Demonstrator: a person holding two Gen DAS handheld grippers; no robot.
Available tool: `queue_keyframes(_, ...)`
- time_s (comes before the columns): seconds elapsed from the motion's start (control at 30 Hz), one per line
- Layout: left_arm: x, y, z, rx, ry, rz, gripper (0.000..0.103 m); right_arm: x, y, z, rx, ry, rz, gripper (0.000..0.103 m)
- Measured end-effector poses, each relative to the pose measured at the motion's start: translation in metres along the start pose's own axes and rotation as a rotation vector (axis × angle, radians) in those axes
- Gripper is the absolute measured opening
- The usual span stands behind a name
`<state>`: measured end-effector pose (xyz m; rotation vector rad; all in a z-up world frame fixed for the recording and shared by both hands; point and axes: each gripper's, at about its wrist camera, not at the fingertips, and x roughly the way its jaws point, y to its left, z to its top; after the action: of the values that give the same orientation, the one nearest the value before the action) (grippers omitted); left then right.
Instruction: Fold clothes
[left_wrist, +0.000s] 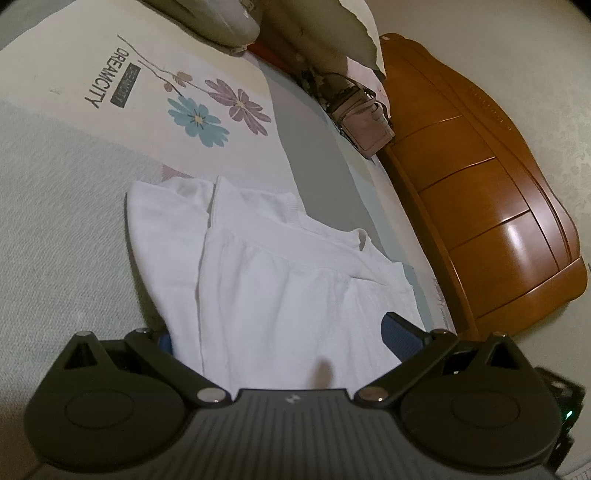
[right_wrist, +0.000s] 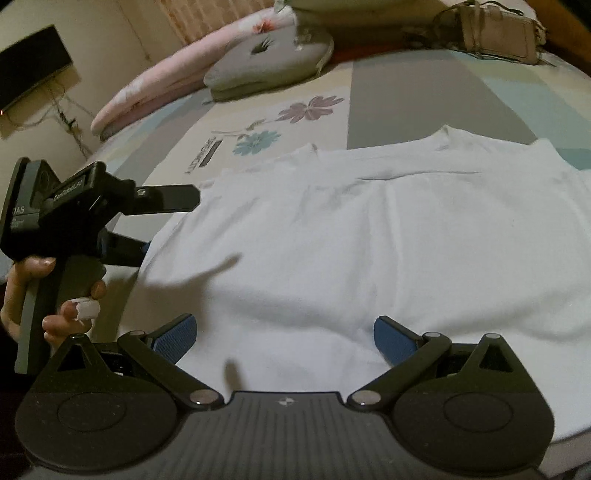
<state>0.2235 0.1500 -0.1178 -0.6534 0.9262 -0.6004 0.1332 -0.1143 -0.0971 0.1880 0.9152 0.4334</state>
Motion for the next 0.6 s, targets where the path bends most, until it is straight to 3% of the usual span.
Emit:
queue_keyframes(0.1, 0.0, -0.002, -0.001, 0.003, -0.005, 0.01, 0.102, 0.003, -0.002, 0.012, 0.013, -0.05, -0.011, 0.103)
queue_keyframes(0.2, 0.001, -0.004, -0.002, 0.012, -0.006, 0.02, 0.102, 0.009, -0.008, 0.011, 0.082, -0.017, -0.024, 0.103)
queue_keyframes(0.33, 0.002, -0.004, -0.001, 0.022, -0.004, 0.02, 0.102, 0.0, -0.005, 0.005, 0.068, -0.02, 0.0, 0.103)
queue_keyframes(0.6, 0.002, -0.004, 0.0, 0.017, -0.004, 0.019, 0.102, 0.016, -0.016, 0.039, 0.059, -0.152, -0.028, 0.103)
